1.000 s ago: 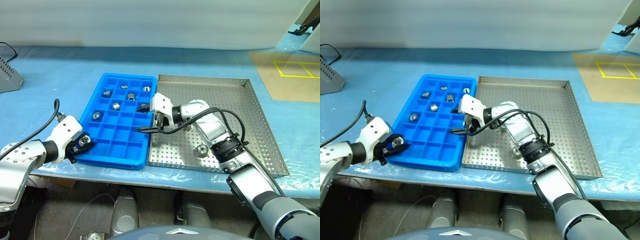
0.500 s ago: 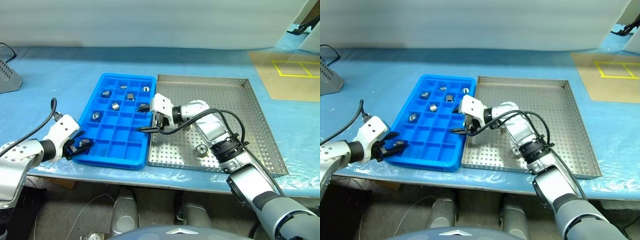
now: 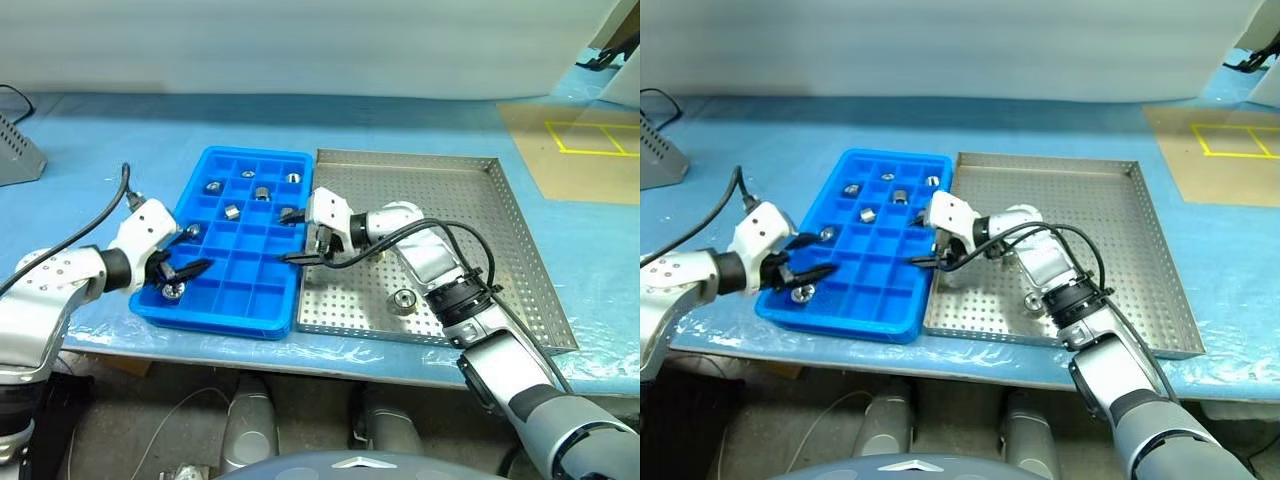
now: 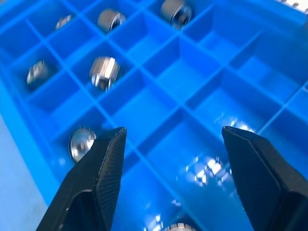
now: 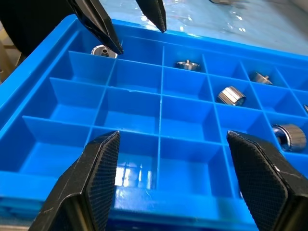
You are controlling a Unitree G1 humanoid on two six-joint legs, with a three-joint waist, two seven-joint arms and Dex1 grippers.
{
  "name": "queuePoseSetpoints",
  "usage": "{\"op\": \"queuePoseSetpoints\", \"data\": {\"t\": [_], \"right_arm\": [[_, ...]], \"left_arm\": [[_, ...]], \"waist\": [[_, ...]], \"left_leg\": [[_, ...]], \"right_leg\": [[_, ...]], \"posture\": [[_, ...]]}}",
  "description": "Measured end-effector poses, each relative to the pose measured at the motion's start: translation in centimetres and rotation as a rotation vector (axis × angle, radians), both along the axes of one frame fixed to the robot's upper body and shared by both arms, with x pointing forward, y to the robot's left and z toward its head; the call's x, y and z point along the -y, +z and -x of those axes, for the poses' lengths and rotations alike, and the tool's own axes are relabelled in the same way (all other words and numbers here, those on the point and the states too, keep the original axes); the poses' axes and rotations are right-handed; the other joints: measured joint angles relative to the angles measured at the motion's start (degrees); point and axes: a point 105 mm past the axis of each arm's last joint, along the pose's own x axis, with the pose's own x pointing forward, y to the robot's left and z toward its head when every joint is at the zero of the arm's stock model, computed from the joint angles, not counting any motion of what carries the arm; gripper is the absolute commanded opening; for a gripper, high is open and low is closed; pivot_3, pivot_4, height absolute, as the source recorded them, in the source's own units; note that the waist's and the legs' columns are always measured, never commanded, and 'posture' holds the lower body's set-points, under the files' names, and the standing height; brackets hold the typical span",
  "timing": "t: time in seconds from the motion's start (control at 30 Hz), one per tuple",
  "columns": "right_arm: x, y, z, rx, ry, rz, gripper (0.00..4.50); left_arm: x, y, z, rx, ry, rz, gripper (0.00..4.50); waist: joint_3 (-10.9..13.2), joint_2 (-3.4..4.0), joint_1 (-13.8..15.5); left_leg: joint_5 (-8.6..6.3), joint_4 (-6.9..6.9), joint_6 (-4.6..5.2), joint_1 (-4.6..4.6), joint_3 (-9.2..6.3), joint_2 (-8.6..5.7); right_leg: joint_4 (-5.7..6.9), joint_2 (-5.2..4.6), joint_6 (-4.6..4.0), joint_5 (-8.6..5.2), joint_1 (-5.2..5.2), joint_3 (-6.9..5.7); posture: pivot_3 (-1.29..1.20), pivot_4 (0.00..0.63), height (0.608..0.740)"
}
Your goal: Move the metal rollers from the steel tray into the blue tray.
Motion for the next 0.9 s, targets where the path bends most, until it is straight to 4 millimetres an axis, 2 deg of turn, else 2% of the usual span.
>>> {"op": "queuePoseSetpoints", "data": {"t": [0.17,0.33,0.43,0.5,0.6,0.7,0.77,0.9], "right_arm": [[3.1,-0.1,-1.1,-0.003,-0.123,0.007,3.70],[6.1,0.8,-1.4,0.018,-0.254,-0.006,3.70],[8.0,1.1,-1.0,0.031,-0.325,-0.005,3.70],[9.4,1.0,-0.5,0.026,-0.382,-0.002,3.70],[10.9,0.7,0.6,0.010,-0.458,-0.009,3.70],[11.2,0.6,1.3,-0.004,-0.495,-0.023,3.70],[12.1,0.5,1.8,-0.001,-0.549,-0.029,3.70],[12.9,0.1,2.4,-0.011,-0.618,-0.030,3.70]], "left_arm": [[2.6,1.6,-2.1,0.043,-0.126,0.016,3.33],[7.1,0.3,-4.9,0.020,-0.275,0.030,3.33],[9.4,-1.2,-6.0,-0.015,-0.357,0.005,3.33],[11.1,-1.5,-6.6,-0.027,-0.420,0.006,3.33],[14.4,-0.6,-8.0,-0.004,-0.502,0.049,3.33],[17.1,0.2,-8.4,0.027,-0.572,0.087,3.33],[18.3,-0.6,-8.6,0.027,-0.612,0.048,3.33],[19.5,-3.7,-8.1,-0.045,-0.669,-0.006,3.33]], "waist": [[-0.01,0.01,-0.29],[-0.03,0.02,-1.34],[-0.03,0.01,-2.56],[-0.03,0.00,-3.36],[-0.03,0.00,-4.28],[-0.04,0.01,-5.57],[-0.06,0.03,-6.42],[-0.06,0.03,-7.79]], "left_leg": [[0.07,0.05,-0.10,0.07,0.01,-0.03],[0.23,0.14,-0.34,0.05,0.04,-0.05],[0.22,0.18,-0.32,0.06,0.04,-0.06],[0.22,0.18,-0.32,0.03,0.04,-0.05],[0.22,0.21,-0.30,0.05,0.05,-0.07],[0.09,0.43,-0.09,0.09,0.13,-0.10],[0.05,0.46,-0.02,0.13,0.13,-0.10],[-0.05,0.52,0.15,0.14,0.16,-0.09]], "right_leg": [[0.10,0.00,-0.01,0.01,0.04,0.06],[0.14,0.01,0.00,0.03,0.06,0.13],[0.11,0.03,0.01,0.03,0.06,0.17],[0.08,0.06,0.02,0.03,0.05,0.17],[0.02,0.09,0.03,0.04,0.12,0.23],[0.01,0.10,0.10,0.09,0.15,0.40],[-0.05,0.13,0.11,0.09,0.23,0.43],[-0.09,0.19,0.18,0.12,0.24,0.52]], "posture": [[0.00,0.150,0.740],[-0.11,0.150,0.740],[-0.21,0.150,0.740],[-0.27,0.150,0.740],[-0.30,0.150,0.740],[-0.38,0.150,0.740],[-0.40,0.150,0.740],[-0.43,0.150,0.740]]}}
